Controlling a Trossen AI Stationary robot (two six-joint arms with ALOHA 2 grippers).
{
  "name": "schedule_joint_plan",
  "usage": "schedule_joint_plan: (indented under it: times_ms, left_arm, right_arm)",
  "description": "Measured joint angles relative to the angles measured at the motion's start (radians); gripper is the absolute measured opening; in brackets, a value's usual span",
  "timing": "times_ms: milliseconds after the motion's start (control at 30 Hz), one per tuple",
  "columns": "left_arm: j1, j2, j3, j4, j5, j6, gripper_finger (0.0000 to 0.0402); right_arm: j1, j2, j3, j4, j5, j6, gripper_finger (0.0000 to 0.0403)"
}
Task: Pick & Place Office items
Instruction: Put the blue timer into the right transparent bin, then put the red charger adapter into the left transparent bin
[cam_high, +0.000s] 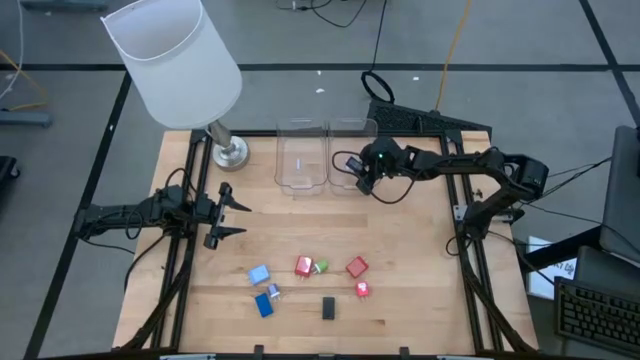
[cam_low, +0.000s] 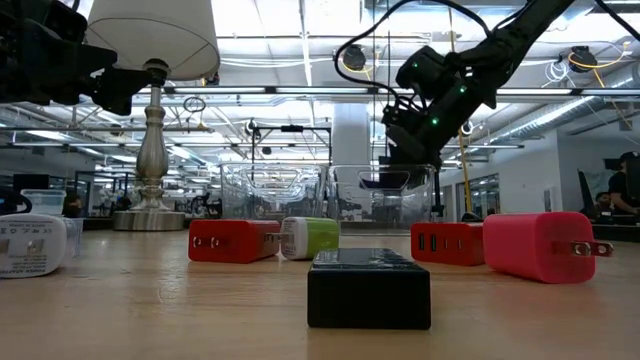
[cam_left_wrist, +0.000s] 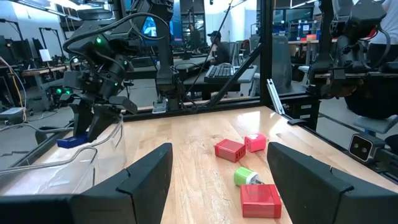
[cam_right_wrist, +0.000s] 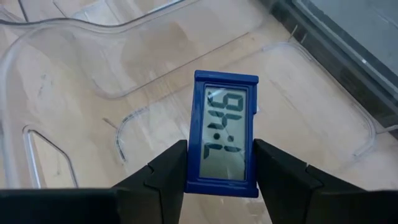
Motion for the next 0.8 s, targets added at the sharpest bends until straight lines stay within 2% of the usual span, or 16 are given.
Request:
schedule_joint_plan:
  times_ms: [300, 800]
  left_arm:
    - [0.0, 0.0, 0.0, 0.0, 0.0, 0.0, 0.0267]
    - [0.0, 0.0, 0.0, 0.0, 0.0, 0.0, 0.0267]
  right_arm:
    - [0.0, 0.0, 0.0, 0.013, 0.001, -0.003, 0.0171]
    - [0.0, 0.0, -0.001, 0.033, 0.002, -0.026, 0.0211]
